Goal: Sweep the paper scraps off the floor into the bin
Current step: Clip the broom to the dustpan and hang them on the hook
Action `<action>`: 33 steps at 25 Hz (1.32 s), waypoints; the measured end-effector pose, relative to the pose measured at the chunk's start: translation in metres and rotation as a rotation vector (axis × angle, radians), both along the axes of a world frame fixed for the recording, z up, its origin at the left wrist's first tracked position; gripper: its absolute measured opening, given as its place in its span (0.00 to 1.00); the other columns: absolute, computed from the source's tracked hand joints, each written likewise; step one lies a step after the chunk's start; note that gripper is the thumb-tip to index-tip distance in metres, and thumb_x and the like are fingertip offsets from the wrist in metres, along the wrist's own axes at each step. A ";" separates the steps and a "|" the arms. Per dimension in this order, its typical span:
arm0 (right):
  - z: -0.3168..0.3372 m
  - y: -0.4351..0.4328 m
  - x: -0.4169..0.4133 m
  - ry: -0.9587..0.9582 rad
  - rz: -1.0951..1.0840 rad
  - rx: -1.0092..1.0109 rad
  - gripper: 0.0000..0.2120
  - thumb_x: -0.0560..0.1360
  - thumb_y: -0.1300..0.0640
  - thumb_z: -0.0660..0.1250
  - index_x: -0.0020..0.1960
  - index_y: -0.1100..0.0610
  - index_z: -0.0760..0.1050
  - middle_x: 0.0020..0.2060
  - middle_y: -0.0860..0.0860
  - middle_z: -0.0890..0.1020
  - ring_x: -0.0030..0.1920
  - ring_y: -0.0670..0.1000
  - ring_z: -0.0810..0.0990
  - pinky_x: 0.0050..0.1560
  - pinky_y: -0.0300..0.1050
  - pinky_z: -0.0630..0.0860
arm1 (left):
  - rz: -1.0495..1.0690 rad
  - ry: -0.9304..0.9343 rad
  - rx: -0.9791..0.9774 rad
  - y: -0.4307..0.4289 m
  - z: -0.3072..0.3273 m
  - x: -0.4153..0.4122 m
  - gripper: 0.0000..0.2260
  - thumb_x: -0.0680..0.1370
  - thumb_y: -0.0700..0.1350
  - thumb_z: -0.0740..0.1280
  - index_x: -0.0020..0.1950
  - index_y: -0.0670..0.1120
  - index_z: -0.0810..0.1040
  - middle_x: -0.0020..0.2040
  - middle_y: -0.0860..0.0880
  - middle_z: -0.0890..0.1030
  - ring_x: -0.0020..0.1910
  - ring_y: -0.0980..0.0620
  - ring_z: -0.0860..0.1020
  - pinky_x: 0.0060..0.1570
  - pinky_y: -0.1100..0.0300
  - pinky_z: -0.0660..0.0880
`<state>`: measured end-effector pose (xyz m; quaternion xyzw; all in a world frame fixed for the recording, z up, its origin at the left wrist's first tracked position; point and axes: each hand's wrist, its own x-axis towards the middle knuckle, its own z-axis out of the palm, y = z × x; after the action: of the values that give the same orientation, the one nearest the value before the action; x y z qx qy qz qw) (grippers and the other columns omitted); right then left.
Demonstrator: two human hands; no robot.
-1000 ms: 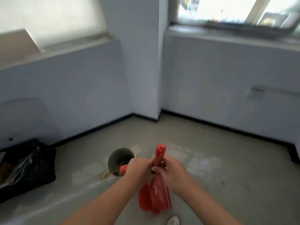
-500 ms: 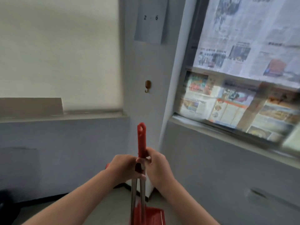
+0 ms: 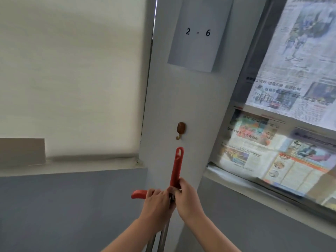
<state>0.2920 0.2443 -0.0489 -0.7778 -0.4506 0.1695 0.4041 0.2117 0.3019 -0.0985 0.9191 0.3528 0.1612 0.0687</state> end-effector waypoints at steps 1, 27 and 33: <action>-0.006 0.018 0.009 0.004 -0.025 -0.014 0.02 0.76 0.55 0.66 0.48 0.53 0.75 0.42 0.49 0.83 0.45 0.49 0.81 0.52 0.49 0.77 | -0.003 0.009 -0.011 0.016 -0.003 0.010 0.17 0.81 0.51 0.52 0.67 0.47 0.69 0.59 0.49 0.79 0.60 0.48 0.74 0.63 0.56 0.61; -0.052 0.167 0.107 0.053 -0.101 -0.282 0.10 0.79 0.53 0.61 0.58 0.56 0.70 0.54 0.53 0.80 0.56 0.54 0.80 0.58 0.51 0.77 | 0.103 0.174 -0.074 0.154 -0.074 0.121 0.20 0.78 0.40 0.58 0.70 0.45 0.65 0.58 0.49 0.76 0.58 0.46 0.73 0.66 0.50 0.61; -0.051 0.152 0.107 0.062 -0.139 -0.221 0.11 0.76 0.49 0.66 0.53 0.54 0.70 0.46 0.50 0.81 0.44 0.50 0.83 0.47 0.45 0.82 | 0.041 0.015 -0.205 0.155 -0.068 0.114 0.17 0.80 0.47 0.57 0.68 0.49 0.67 0.61 0.53 0.76 0.63 0.52 0.73 0.70 0.56 0.58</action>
<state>0.3993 0.3966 -0.0994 -0.8413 -0.3616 0.2138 0.3403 0.3254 0.4572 -0.1666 0.9011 0.3866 0.1187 0.1565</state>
